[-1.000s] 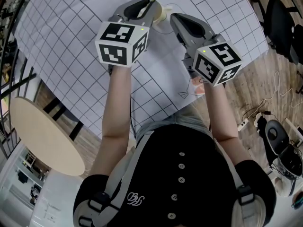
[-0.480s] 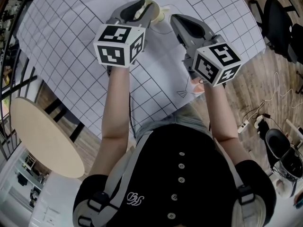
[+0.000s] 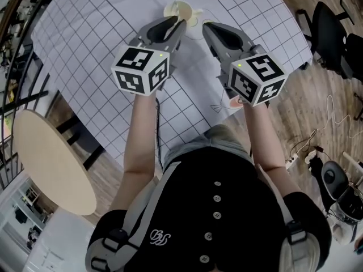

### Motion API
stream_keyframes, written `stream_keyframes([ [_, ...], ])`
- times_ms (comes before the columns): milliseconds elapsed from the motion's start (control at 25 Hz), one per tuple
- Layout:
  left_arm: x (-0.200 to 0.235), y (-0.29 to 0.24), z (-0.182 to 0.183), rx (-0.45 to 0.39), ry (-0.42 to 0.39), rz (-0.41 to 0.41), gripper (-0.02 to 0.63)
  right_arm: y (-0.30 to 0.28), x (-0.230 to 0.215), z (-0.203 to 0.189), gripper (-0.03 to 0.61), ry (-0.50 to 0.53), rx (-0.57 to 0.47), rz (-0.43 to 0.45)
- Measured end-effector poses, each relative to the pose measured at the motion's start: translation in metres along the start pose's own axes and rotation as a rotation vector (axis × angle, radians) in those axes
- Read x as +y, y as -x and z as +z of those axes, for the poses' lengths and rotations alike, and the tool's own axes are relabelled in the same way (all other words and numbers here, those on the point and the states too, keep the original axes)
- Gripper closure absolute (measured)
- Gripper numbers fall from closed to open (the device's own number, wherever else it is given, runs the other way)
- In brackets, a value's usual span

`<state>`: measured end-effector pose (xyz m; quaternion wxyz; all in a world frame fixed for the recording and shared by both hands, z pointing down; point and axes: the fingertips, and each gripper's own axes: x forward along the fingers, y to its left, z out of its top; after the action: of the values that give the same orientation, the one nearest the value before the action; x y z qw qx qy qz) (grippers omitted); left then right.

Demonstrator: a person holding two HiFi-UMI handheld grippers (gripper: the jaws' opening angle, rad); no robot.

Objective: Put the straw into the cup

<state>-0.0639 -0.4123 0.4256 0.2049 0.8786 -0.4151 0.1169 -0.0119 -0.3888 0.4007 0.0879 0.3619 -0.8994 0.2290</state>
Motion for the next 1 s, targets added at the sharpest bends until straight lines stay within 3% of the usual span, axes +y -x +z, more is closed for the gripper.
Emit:
stream_keyframes([
  [80,-0.008,0.011,0.006,-0.030,-0.001,0.001,0.614,0.008,0.005,0.004,0.578,0.004,-0.013,0.005],
  [360,-0.044,0.048,0.016,-0.103,-0.023,-0.004,0.614,0.037,0.032,0.007,0.578,0.031,-0.037,0.028],
  [640,-0.096,0.076,0.020,-0.185,0.010,-0.056,0.614,0.065,0.061,0.007,0.578,0.058,-0.053,0.067],
  [1000,-0.131,0.106,0.034,-0.252,0.015,-0.076,0.614,0.098,0.069,0.015,0.578,0.088,-0.095,0.058],
])
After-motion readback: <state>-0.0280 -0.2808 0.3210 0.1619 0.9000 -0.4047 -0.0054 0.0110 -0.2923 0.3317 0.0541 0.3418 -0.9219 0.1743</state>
